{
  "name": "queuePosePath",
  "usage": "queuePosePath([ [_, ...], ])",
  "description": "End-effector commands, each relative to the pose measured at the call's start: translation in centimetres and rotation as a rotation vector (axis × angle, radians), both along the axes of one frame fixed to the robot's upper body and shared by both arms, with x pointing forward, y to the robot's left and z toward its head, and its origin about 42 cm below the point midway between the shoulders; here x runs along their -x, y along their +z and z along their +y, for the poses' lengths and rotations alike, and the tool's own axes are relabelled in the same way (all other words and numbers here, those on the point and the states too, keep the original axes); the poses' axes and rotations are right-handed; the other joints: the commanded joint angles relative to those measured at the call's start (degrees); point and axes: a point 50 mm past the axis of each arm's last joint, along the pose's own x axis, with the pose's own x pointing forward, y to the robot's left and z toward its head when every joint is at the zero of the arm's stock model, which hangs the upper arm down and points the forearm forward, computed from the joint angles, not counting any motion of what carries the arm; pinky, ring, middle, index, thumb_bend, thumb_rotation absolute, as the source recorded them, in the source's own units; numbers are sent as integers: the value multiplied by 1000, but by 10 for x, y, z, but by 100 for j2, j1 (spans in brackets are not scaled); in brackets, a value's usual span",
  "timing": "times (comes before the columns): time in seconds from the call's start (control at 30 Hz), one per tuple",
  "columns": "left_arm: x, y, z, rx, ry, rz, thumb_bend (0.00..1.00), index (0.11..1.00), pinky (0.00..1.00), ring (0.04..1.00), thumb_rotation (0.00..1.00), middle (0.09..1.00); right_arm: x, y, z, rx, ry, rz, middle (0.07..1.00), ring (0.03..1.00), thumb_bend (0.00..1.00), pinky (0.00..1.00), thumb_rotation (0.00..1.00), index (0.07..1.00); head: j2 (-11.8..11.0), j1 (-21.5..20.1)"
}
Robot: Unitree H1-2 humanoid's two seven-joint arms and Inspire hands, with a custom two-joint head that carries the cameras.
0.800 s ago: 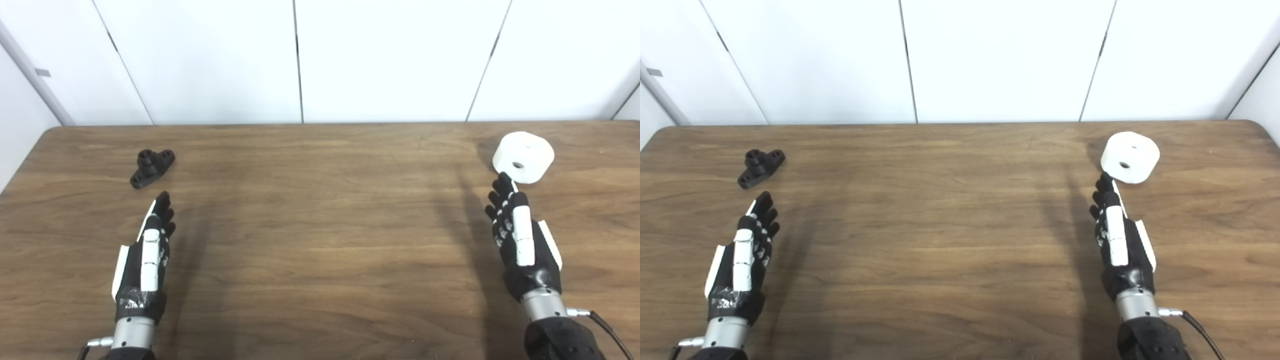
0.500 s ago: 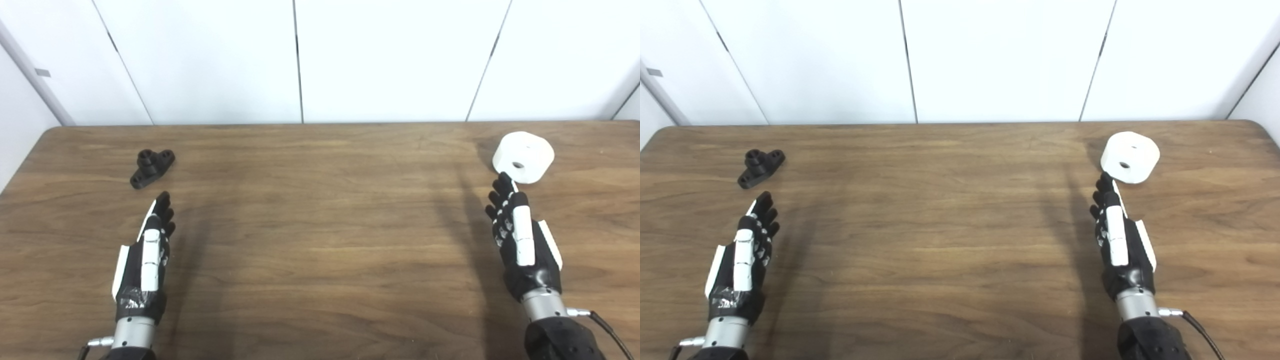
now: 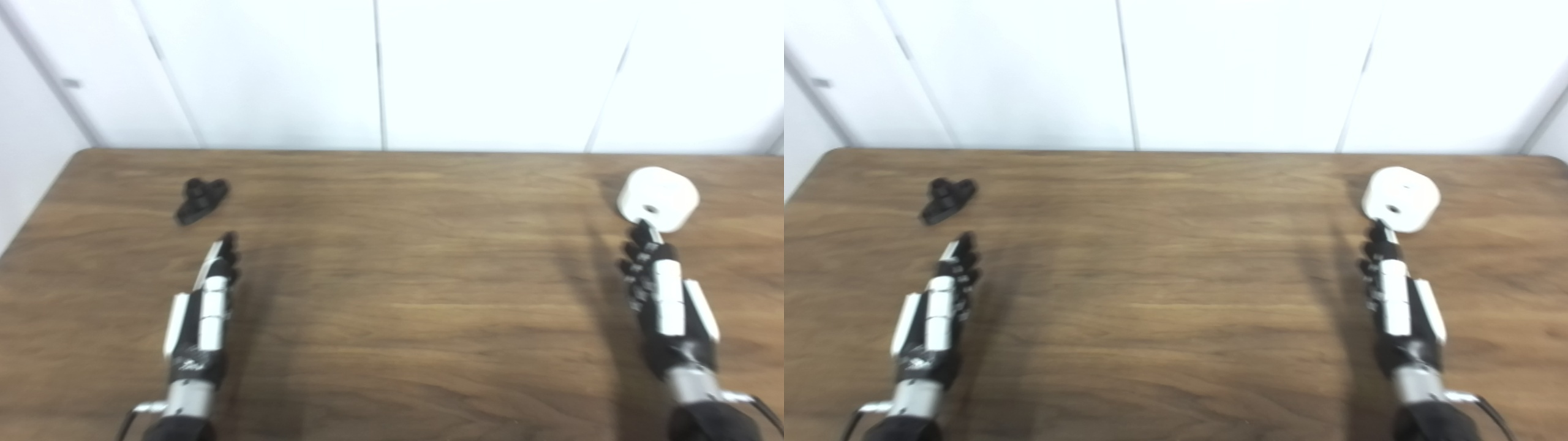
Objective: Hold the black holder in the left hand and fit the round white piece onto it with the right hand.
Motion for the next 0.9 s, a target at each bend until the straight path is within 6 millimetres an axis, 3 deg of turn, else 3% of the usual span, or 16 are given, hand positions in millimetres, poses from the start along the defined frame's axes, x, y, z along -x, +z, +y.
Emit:
queuePosePath([
  [0.0, 1, 4, -6, -9, 4, -55, 511, 981, 1000, 1000, 995, 1000, -1, 6, -5, 6, 18, -65, 1000, 1000, 553, 1000, 1000, 1000, -111, 142],
  [0.17, 1, -5, -13, 2, 23, -73, 452, 959, 1000, 1000, 930, 998, -1, 2, -7, -2, 30, -57, 1000, 1000, 557, 1000, 1000, 1000, -377, 406],
  [0.37, 4, -13, -19, -38, 5, -61, 414, 972, 1000, 1000, 987, 1000, 0, -2, -9, 14, 27, -71, 1000, 1000, 615, 1000, 1000, 1000, -687, 549],
  [0.5, 5, -17, -22, -44, 1, -51, 431, 980, 1000, 1000, 975, 1000, 4, -5, -9, 43, 5, -71, 984, 1000, 532, 1000, 1000, 1000, -842, 567],
  [0.7, 7, -21, -24, -52, 14, -46, 430, 971, 1000, 1000, 946, 1000, 5, -11, -11, 43, 1, -63, 973, 993, 529, 1000, 1000, 998, -901, 547],
  [0.87, 7, -19, -25, -57, 14, -25, 492, 984, 1000, 1000, 919, 1000, 5, -10, -13, 50, -3, -63, 963, 984, 554, 979, 1000, 988, -819, 568],
])
